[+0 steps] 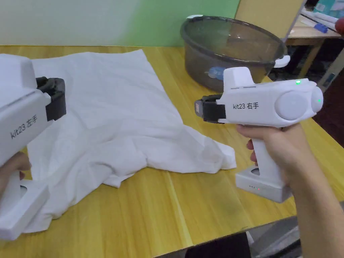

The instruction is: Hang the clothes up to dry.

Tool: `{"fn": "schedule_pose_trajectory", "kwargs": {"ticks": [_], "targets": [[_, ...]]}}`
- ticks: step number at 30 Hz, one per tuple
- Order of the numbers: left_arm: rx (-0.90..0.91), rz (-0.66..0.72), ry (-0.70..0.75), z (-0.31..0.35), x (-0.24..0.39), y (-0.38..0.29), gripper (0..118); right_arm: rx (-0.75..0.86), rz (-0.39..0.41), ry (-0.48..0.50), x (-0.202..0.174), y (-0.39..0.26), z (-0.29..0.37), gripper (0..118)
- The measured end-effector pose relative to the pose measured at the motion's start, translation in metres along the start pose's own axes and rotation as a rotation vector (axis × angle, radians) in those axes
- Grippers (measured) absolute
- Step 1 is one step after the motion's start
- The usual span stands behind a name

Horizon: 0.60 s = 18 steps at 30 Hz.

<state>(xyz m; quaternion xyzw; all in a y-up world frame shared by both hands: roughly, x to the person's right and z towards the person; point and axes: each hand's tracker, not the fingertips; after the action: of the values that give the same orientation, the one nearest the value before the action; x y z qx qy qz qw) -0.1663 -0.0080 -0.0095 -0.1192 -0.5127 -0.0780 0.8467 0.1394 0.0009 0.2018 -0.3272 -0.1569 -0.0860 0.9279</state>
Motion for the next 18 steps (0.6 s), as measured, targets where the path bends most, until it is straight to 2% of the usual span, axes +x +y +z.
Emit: {"fn": "schedule_pose_trajectory", "kwargs": {"ticks": [1,3,4,5,6,7,9,12,18], "targets": [[0.013,-0.034,-0.041,-0.004,0.01,0.003,0,-0.04,0.012,-0.036,0.007,-0.001,0.001,7],[-0.023,-0.081,-0.089,-0.016,0.029,0.012,0,-0.098,-0.022,-0.039,0.021,-0.005,0.002,8],[-0.031,-0.088,-0.112,-0.022,0.037,0.014,0,-0.119,-0.037,-0.024,0.027,-0.008,0.001,19],[-0.023,-0.095,-0.147,-0.029,0.045,0.015,0,-0.154,-0.056,0.006,0.034,-0.01,0.0,48],[-0.025,-0.101,-0.168,-0.038,0.048,0.017,0,-0.199,-0.07,0.027,0.038,-0.013,-0.002,95],[-0.047,-0.085,-0.181,-0.044,0.054,0.018,0,-0.234,-0.053,0.018,0.041,-0.016,-0.005,117],[-0.058,-0.092,-0.212,-0.054,0.066,0.015,0,-0.22,-0.023,0.017,0.044,-0.025,-0.007,116],[-0.076,-0.131,-0.218,-0.067,0.083,0.009,0,-0.282,-0.092,0.033,0.052,-0.03,-0.01,116],[-0.13,-0.146,-0.306,-0.074,0.099,-0.004,0,-0.331,-0.092,0.037,0.059,-0.047,-0.024,115]]}}
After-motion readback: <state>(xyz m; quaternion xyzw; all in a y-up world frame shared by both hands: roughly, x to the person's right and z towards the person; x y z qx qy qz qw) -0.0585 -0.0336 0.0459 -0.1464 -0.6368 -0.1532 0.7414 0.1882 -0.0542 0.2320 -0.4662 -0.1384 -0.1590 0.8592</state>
